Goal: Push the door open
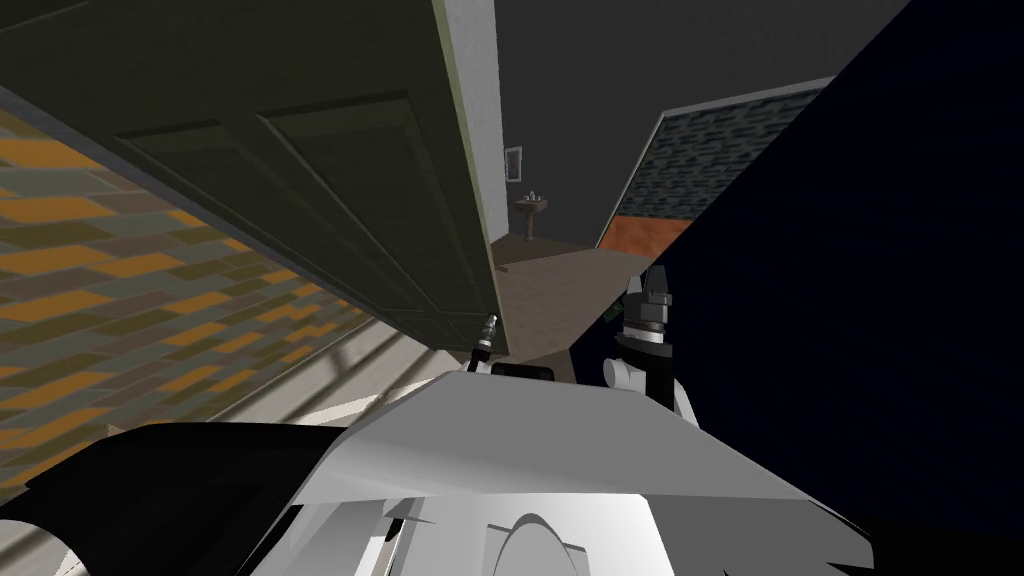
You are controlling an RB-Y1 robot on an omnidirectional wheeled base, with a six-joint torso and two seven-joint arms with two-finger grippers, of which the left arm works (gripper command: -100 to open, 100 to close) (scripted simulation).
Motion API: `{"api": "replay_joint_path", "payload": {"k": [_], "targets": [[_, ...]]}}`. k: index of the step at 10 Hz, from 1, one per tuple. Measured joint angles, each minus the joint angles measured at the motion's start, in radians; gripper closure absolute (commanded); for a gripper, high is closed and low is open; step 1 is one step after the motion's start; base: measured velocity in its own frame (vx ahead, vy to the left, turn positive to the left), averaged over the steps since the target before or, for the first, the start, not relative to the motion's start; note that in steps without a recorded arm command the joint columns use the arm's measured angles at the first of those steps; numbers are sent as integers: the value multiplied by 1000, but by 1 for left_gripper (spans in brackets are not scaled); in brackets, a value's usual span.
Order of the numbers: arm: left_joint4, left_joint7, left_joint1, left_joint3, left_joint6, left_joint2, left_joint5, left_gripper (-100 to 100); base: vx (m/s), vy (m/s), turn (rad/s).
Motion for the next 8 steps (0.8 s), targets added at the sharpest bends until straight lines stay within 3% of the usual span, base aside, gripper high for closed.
{"api": "replay_joint_path", "payload": {"k": [3, 8], "targets": [[2, 0, 2, -1, 1, 0, 0, 100, 27, -9, 19], [-9, -12, 13, 22, 16, 22, 11, 100, 202, -37, 75]]}}
